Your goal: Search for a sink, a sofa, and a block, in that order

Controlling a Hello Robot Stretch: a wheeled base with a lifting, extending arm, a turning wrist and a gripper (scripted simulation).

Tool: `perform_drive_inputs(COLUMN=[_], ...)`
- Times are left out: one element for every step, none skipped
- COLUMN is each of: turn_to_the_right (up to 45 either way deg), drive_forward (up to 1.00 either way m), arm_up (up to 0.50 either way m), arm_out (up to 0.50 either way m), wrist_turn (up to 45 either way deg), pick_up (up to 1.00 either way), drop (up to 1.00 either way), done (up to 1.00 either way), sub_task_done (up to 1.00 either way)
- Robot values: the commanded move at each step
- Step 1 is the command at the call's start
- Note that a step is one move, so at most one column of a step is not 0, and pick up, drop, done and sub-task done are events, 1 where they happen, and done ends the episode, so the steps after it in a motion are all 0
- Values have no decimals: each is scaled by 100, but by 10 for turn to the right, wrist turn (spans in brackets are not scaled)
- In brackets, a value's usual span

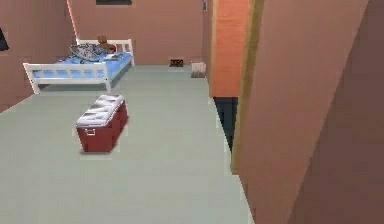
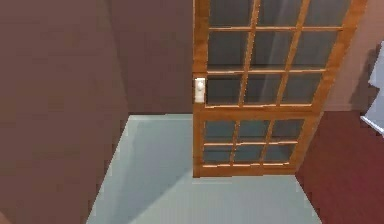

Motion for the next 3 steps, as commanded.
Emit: perform_drive_inputs(turn_to_the_right=[-30,-60,0], drive_forward=[0,0,10], arm_up=[0,0,0], arm_out=[0,0,0], wrist_turn=[0,0,0], pick_up=[0,0,0], drop=[0,0,0], done=[0,0,0], sub_task_done=[0,0,0])
